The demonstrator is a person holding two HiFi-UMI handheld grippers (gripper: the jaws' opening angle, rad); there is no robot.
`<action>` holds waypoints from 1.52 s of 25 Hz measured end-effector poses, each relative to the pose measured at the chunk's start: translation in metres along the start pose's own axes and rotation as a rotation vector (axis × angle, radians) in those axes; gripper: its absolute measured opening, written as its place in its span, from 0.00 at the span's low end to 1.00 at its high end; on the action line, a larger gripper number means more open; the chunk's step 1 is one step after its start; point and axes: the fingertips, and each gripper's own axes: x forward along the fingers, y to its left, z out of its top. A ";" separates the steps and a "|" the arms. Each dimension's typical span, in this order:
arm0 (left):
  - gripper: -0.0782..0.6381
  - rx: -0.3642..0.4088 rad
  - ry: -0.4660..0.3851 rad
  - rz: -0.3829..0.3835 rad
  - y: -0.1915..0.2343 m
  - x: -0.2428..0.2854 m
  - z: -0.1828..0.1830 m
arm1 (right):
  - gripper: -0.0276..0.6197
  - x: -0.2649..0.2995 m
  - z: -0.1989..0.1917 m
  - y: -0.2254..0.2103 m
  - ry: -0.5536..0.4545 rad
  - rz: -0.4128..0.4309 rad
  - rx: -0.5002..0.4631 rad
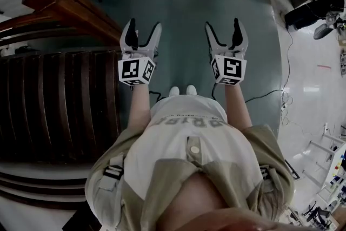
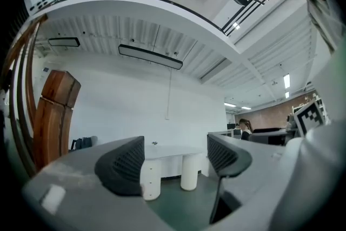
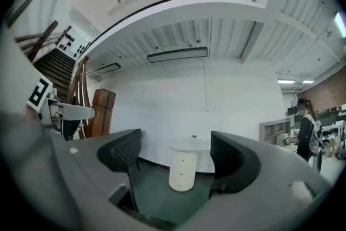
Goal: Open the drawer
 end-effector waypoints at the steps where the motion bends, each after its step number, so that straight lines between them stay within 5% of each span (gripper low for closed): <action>1: 0.62 -0.002 -0.001 0.004 0.000 0.000 0.000 | 0.66 0.000 -0.001 -0.003 0.004 -0.007 0.000; 21: 0.62 0.022 0.085 0.061 -0.013 0.043 -0.025 | 0.66 0.024 -0.023 -0.068 0.055 0.004 0.003; 38: 0.62 0.015 0.093 0.073 0.066 0.118 -0.041 | 0.66 0.116 -0.045 -0.051 0.090 0.009 -0.001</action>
